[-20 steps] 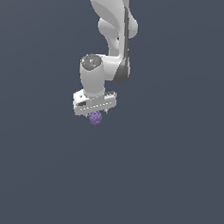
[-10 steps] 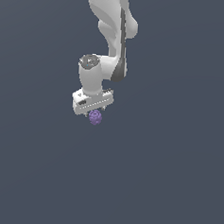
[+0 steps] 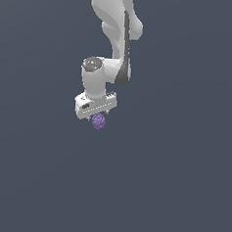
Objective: Pick up the object and move it to a goal position.
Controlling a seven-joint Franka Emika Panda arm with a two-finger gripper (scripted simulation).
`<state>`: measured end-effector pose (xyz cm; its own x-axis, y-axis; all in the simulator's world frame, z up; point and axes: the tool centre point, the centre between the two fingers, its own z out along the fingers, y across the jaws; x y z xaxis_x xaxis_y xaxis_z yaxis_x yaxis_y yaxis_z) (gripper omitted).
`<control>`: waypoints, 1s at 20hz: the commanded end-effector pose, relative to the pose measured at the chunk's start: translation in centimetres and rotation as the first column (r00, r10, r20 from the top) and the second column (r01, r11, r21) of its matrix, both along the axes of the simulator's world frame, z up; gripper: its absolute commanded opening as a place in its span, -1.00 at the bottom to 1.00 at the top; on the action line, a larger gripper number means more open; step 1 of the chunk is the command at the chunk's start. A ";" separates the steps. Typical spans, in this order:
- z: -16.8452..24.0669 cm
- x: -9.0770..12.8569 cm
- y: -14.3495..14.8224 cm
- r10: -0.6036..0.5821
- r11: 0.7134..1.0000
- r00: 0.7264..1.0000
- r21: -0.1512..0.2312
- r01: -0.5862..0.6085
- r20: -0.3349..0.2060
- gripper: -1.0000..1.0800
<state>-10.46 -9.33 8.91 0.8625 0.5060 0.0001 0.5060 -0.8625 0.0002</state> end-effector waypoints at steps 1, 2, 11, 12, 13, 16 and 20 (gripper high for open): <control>-0.5 0.0 0.0 0.001 1.000 1.000 0.000 -0.001 -0.001 0.92; -0.8 -0.1 0.0 0.001 1.000 1.000 0.000 -0.001 -0.001 0.92; -4.4 -0.1 0.0 0.003 1.000 1.000 0.000 -0.003 0.000 0.92; -4.6 -0.1 0.0 0.003 1.000 1.000 0.000 -0.003 0.000 0.92; -4.7 -0.1 0.0 0.004 1.000 1.000 0.000 -0.004 0.000 0.92; -4.8 -0.1 0.0 0.004 1.000 1.000 0.000 -0.004 0.000 -1.00; -4.8 -0.1 0.0 0.004 1.000 1.000 0.000 -0.004 0.000 -1.00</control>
<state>-10.56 -9.40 4.21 0.8611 0.5085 0.0006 0.5085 -0.8611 0.0010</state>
